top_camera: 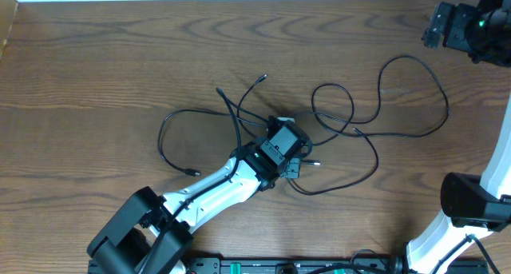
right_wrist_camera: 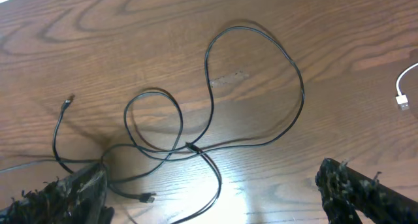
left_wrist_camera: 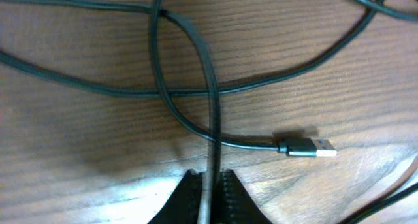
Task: Untangle cables
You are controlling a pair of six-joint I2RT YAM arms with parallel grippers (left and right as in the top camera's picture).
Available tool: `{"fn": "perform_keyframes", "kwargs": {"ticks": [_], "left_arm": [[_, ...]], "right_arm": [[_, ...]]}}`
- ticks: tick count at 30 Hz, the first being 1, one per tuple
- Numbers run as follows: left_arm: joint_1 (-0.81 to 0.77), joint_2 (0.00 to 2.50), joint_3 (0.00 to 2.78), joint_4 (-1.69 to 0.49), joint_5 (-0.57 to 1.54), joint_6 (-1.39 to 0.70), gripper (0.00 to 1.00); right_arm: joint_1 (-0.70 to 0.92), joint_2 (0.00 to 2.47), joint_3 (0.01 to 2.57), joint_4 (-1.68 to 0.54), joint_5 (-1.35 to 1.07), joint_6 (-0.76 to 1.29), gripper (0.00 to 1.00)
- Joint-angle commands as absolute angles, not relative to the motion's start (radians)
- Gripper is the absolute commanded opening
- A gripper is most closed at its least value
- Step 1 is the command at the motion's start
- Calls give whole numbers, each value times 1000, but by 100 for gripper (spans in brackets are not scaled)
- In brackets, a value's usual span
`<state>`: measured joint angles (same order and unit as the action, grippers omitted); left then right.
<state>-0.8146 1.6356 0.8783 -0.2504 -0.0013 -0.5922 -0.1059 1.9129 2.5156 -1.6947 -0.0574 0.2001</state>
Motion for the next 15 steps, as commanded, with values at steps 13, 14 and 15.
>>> {"fn": "perform_keyframes", "kwargs": {"ticks": [13, 14, 15], "left_arm": [[-815, 1423, 989, -323, -20, -398, 7], [-815, 1382, 1011, -345, -20, -384, 7], [-815, 1342, 1033, -368, -20, -369, 7]], "right_arm": [[-97, 1888, 2518, -1698, -59, 168, 99], [-97, 1888, 2518, -1698, -59, 166, 99], [-97, 1888, 2518, -1698, -59, 166, 99]]}}
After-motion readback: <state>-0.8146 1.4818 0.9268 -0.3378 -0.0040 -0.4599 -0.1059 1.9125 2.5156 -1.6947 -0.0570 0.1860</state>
